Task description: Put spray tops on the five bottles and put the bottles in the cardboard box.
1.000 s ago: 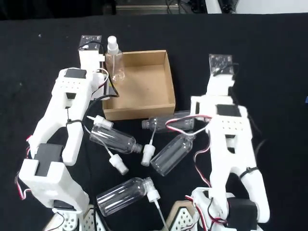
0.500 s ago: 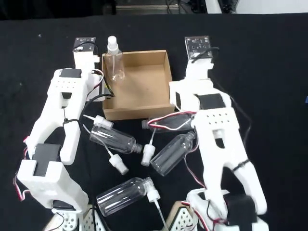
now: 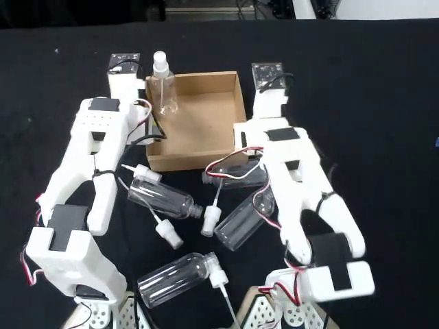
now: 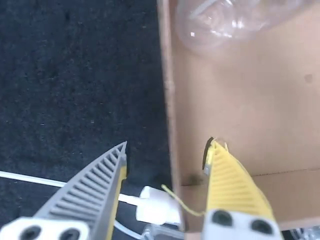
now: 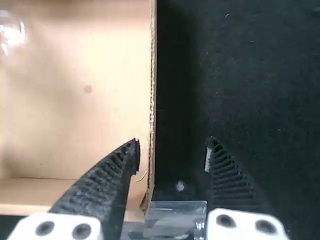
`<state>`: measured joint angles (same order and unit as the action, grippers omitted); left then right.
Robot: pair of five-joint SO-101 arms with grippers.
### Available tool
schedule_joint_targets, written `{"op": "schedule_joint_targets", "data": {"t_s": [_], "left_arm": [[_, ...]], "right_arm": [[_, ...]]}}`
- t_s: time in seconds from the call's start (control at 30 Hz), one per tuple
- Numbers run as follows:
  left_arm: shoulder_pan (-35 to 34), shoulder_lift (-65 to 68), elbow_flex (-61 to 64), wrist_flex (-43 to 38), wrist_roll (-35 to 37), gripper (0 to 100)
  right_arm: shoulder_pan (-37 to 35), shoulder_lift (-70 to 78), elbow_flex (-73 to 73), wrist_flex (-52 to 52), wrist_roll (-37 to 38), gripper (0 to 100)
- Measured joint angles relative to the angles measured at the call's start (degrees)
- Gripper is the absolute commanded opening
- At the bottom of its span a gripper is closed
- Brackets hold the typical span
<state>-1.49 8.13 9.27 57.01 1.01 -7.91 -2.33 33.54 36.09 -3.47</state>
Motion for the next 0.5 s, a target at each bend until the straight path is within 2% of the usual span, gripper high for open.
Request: {"op": "schedule_joint_targets", "data": {"t_s": [0.13, 0.27, 0.33, 0.5], "left_arm": [[1.4, 0.0, 0.0, 1.3, 1.8, 23], [2.1, 0.0, 0.0, 2.6, 1.8, 21], [1.9, 0.0, 0.0, 2.7, 1.9, 18], [2.3, 0.0, 2.0, 2.7, 1.9, 17]], "right_arm": [[-0.6, 2.5, -1.2, 0.0, 0.0, 18.1], [-0.6, 3.3, -1.6, -0.1, 0.0, 12.4], [-0.7, 3.3, -1.6, -0.3, 0.4, 12.3], [-0.7, 3.3, -1.6, -0.3, 1.3, 12.3]]}}
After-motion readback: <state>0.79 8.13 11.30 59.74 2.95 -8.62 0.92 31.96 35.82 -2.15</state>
